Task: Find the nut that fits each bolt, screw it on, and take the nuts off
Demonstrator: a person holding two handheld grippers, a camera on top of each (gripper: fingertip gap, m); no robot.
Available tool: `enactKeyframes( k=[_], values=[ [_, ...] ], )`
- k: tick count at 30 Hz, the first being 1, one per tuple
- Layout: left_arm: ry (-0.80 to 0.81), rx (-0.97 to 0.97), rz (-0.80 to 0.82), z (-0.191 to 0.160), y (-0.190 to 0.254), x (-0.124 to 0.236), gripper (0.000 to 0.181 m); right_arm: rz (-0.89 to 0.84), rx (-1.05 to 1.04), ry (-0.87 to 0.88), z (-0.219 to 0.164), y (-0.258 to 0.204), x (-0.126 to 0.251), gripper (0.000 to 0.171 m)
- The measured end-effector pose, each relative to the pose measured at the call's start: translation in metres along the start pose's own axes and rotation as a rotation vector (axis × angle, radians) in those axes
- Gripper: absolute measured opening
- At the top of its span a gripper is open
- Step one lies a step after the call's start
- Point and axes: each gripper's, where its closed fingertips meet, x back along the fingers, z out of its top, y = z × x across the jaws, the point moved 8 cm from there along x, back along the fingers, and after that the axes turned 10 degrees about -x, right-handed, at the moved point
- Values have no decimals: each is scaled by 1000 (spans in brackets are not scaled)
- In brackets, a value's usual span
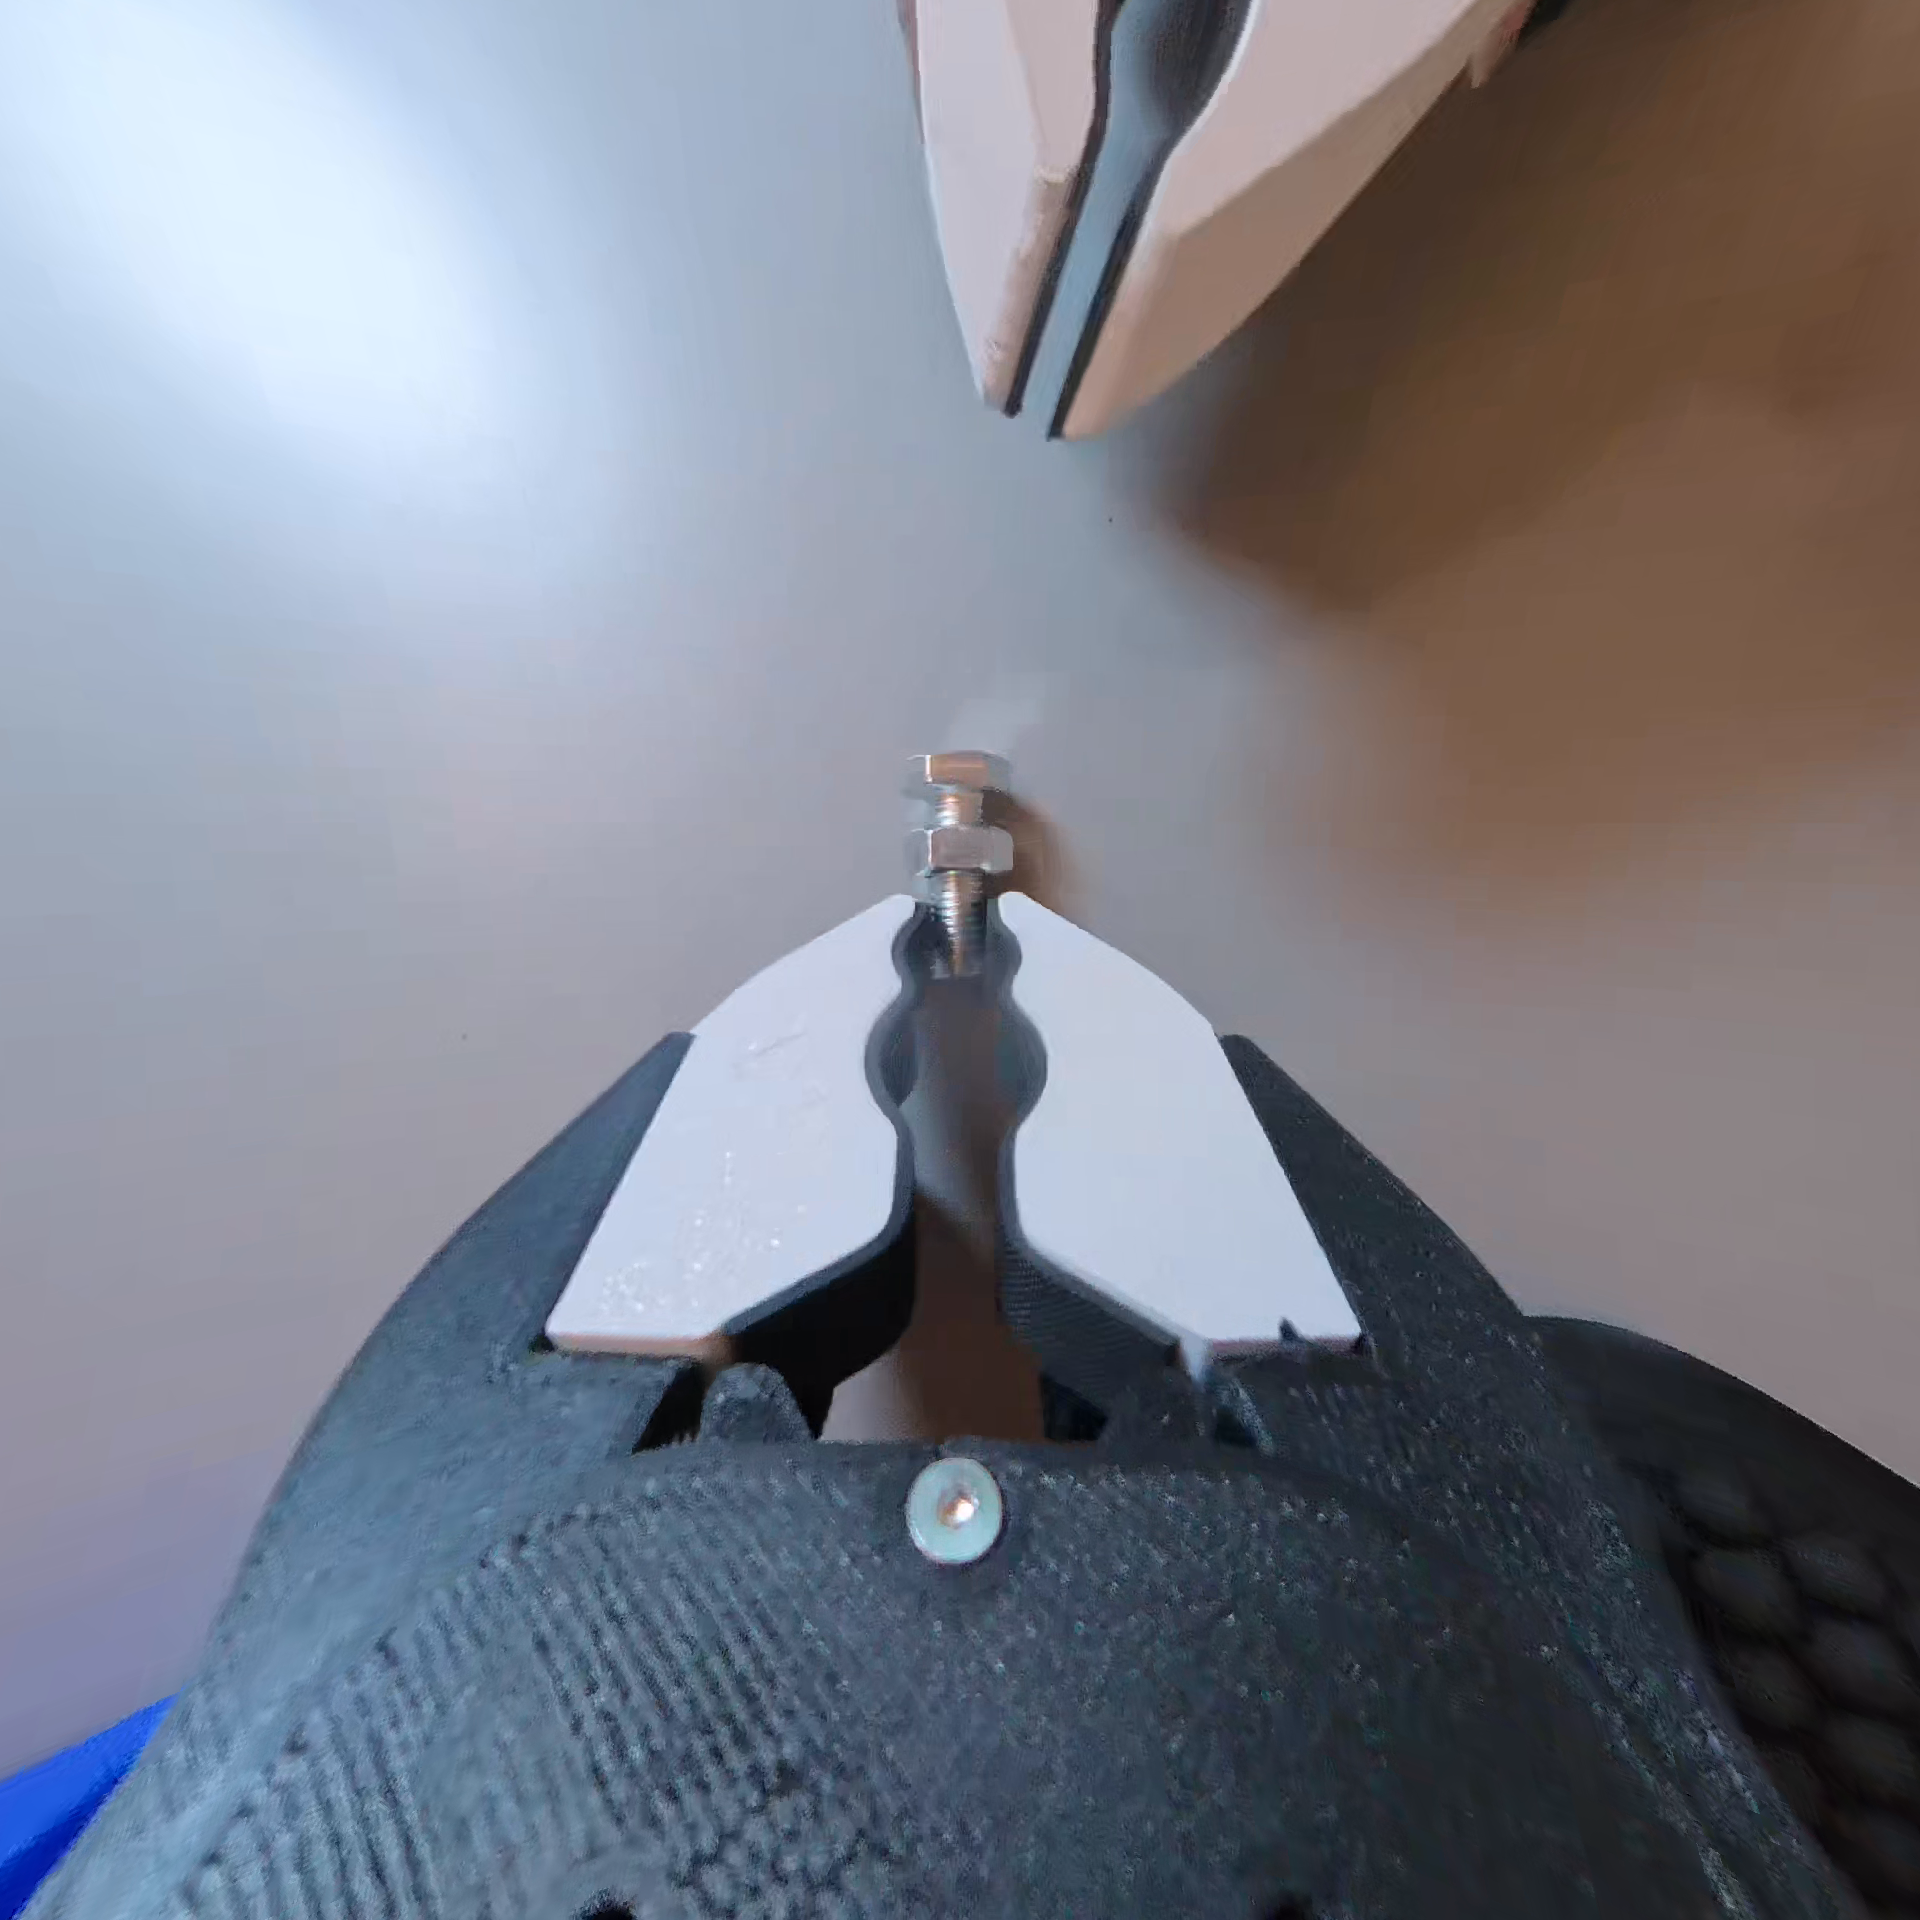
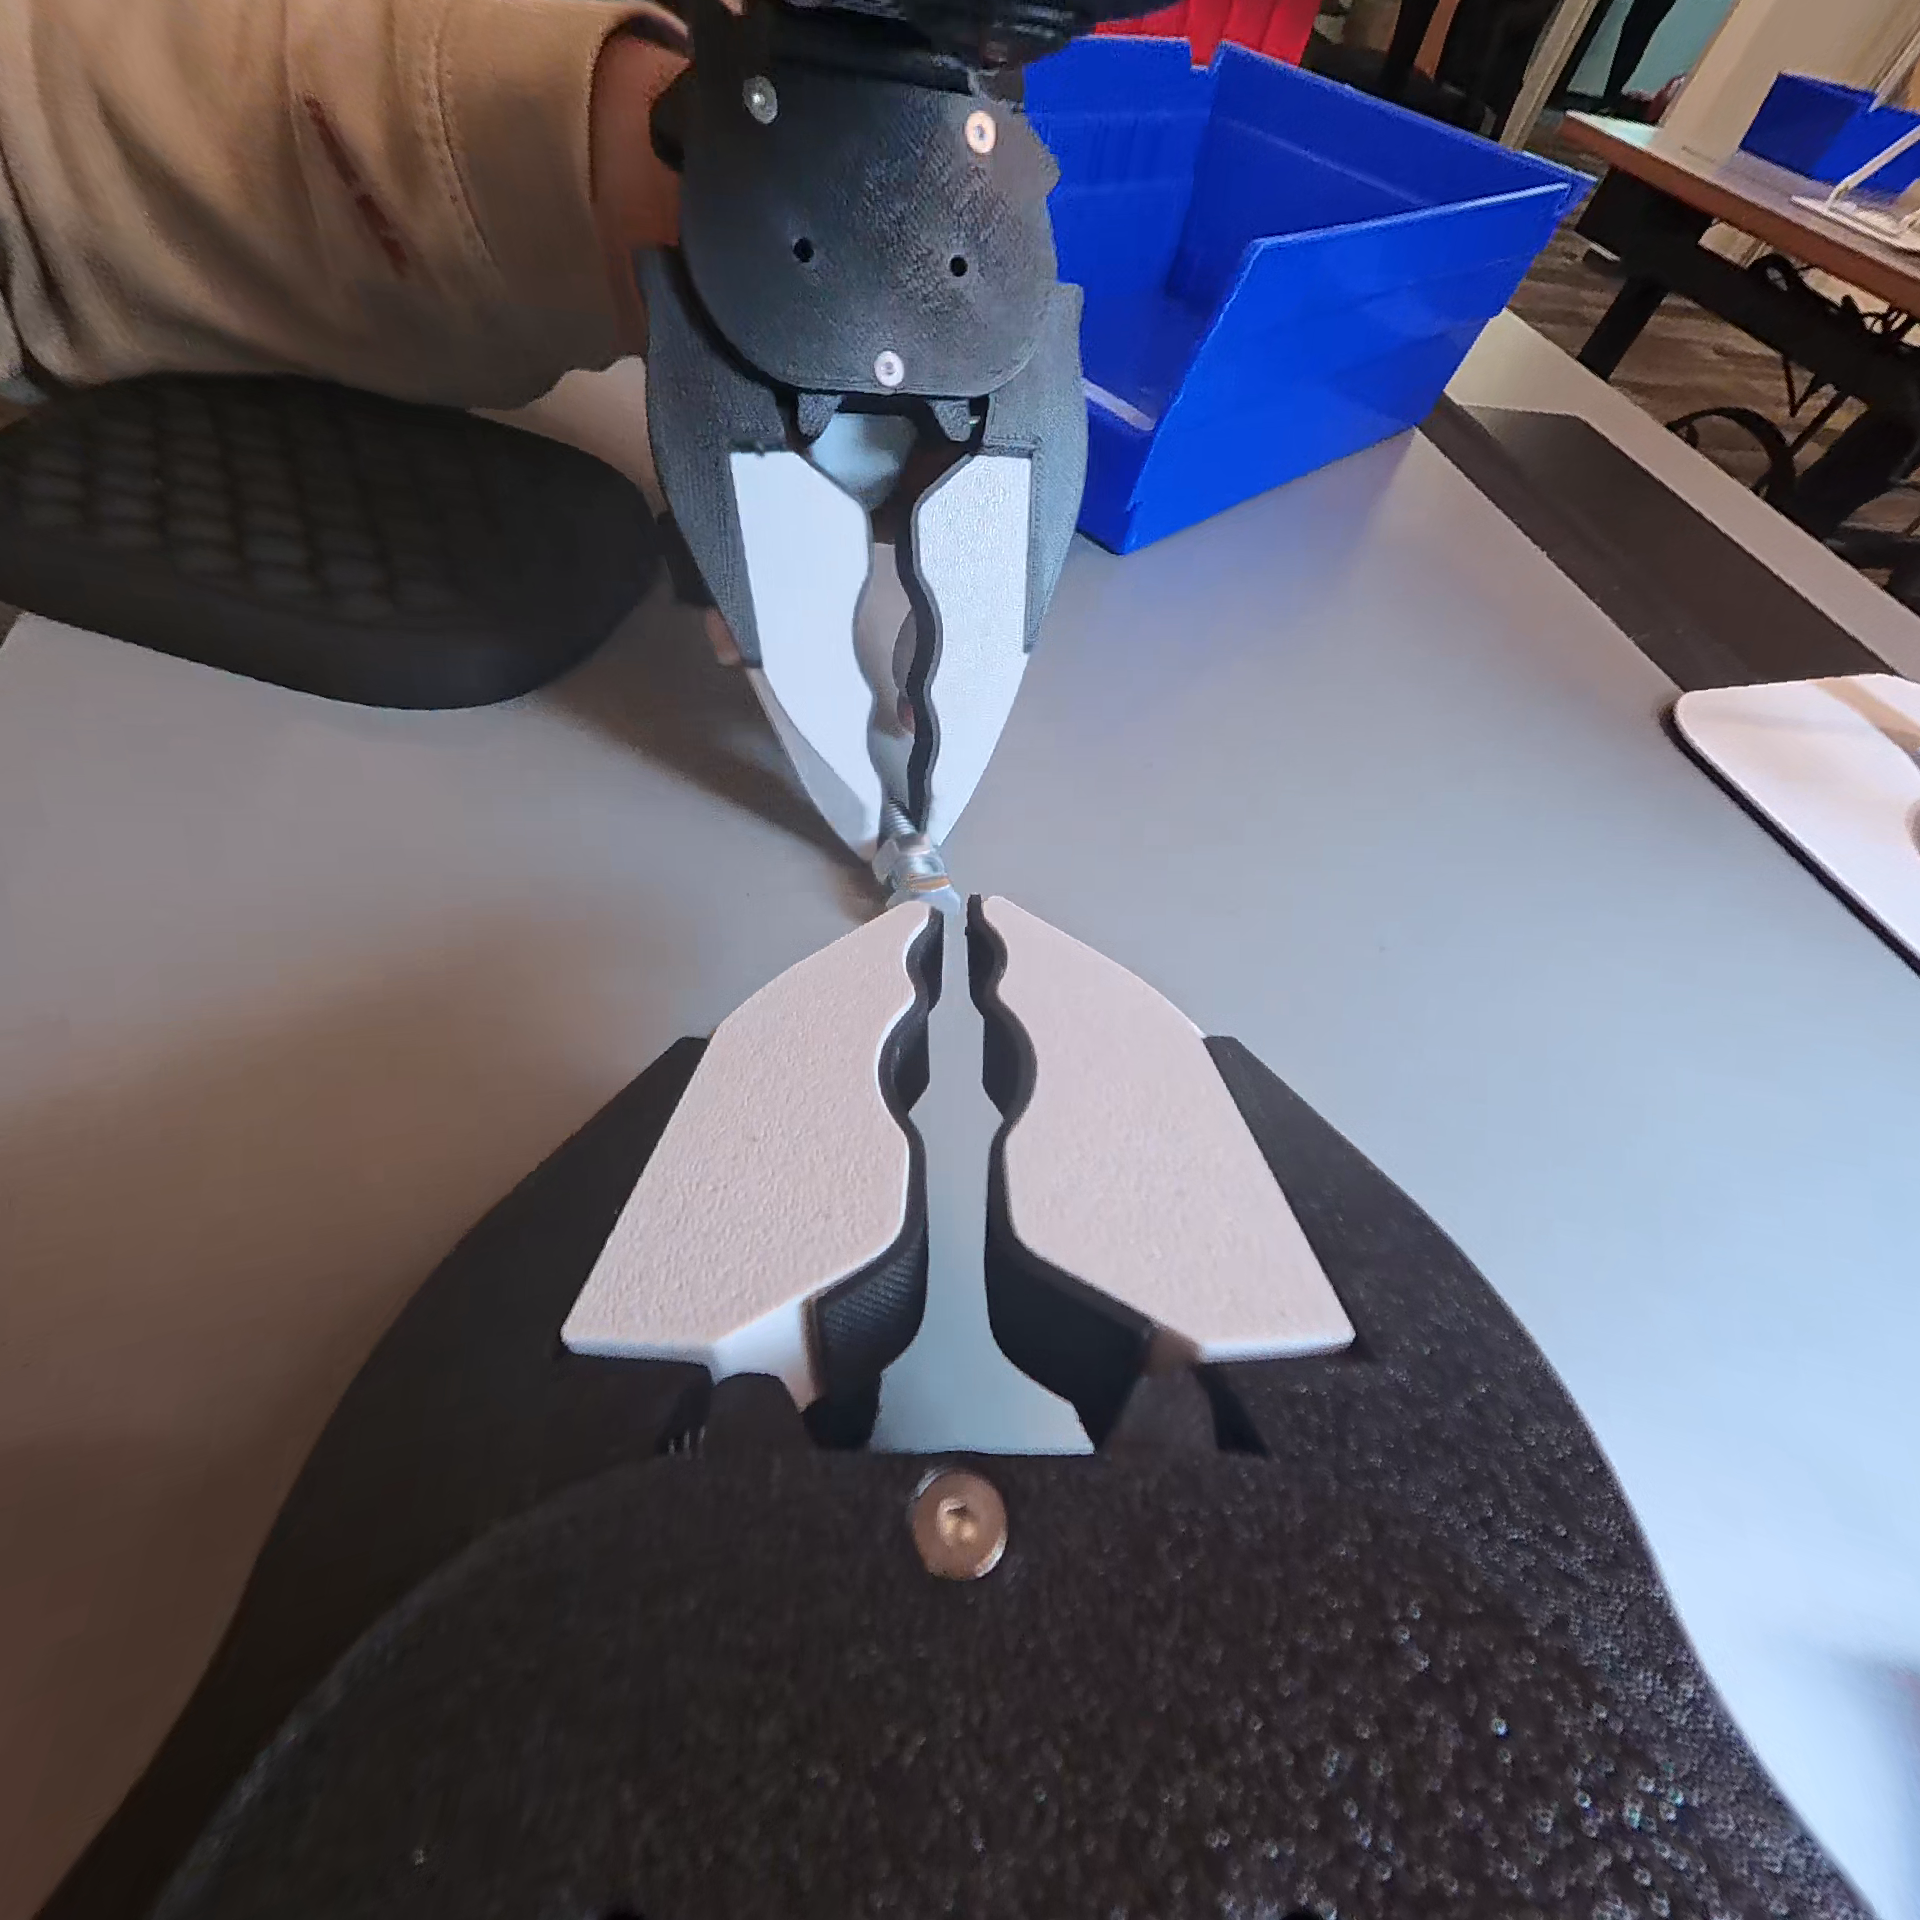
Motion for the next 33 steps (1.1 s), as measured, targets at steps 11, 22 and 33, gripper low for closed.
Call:
enactKeyframes(
  k=[11, 22, 33],
  values=[
    [-5, 67, 7, 29, 12, 3, 10, -231, 466, -255, -7, -29, -28, 24],
    [560, -21, 134, 49, 2, 58, 22, -53, -27, 165, 23, -1, 11, 18],
    [730, -55, 105, 61, 11, 73, 0, 135, -135, 362, 36, -10, 20, 18]
  ],
)
